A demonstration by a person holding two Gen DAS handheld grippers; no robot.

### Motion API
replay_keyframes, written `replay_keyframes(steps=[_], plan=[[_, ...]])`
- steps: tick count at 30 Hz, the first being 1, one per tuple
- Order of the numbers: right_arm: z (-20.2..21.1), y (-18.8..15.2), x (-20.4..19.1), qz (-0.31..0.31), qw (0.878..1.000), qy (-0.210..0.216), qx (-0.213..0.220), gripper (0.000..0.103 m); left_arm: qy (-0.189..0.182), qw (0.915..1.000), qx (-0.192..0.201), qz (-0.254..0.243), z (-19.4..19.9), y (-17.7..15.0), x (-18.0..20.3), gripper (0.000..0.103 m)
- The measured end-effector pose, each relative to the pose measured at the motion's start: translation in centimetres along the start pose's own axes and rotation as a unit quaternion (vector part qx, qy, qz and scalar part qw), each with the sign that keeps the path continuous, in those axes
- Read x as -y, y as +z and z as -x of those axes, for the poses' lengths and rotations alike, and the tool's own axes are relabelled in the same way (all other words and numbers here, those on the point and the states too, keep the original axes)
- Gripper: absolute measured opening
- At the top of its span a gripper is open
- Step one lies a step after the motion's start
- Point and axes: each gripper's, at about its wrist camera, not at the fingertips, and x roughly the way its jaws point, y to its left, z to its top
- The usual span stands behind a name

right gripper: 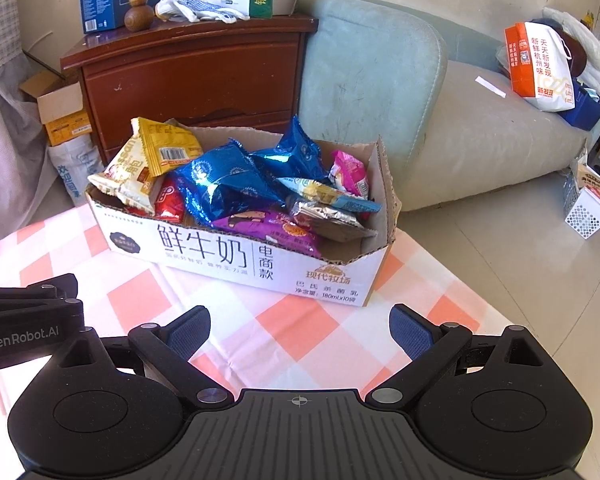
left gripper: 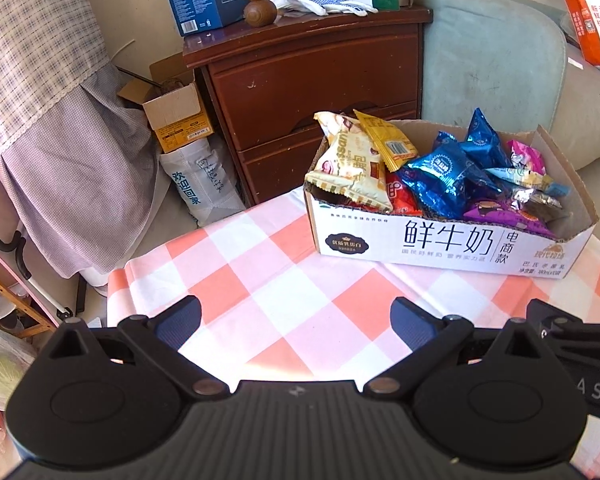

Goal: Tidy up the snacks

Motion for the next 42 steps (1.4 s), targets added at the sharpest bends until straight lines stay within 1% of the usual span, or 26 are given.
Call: replay_keyframes(steps=[4, 12, 15, 19, 25, 30, 34, 39, 42], plan=[[0.7, -1.4, -0.8, 0.017, 1.0, 0.005, -0.001, 0.097, -0.001, 0.9999, -0.012, 0.008, 0.4, -1.8, -0.7, 0.1], [1.4, -4.4, -1.6, 0.031, 0.999, 0.024, -0.019, 0.097, -0.003, 0.9992, -0.034, 0.019, 1.1, -5.3, -2.0, 0.1], [1.5, -5.5, -1.8, 0.026, 0.999, 0.033, -0.031, 0.097, -0.004, 0.9987, -0.044, 0.024, 1.2, -6.8, -2.3, 0.1], [1.4, -6.9, -1.7, 0.006, 0.998, 0.048, -0.051, 0.097, -0.003, 0.9979, -0.058, 0.028, 1.1, -8.4, -3.0, 0.1], [0.6, -9.0, -1.9, -0.01, 0.997, 0.021, -0.073, 0.097, 0.005, 0.996, -0.082, 0.036, 0.5, -10.9, -4.0, 0.1], [-0.2, -10.3, -2.0, -0.029, 0.995, 0.019, -0.093, 0.097, 0.006, 0.9954, -0.091, 0.031, 0.5, -12.7, -4.3, 0.1], [-0.9, -11.3, -2.3, -0.036, 0.994, 0.014, -0.105, 0.097, -0.005, 0.9938, -0.105, 0.035, 0.3, -14.3, -4.4, 0.1], [-1.7, -12.2, -2.1, -0.058, 0.992, 0.019, -0.109, 0.097, -0.01, 0.9927, -0.116, 0.033, 0.2, -16.0, -4.4, 0.1], [-1.9, -12.6, -1.9, -0.073, 0.992, 0.022, -0.101, 0.102, -0.017, 0.9921, -0.119, 0.034, 0.1, -16.5, -4.4, 0.101]])
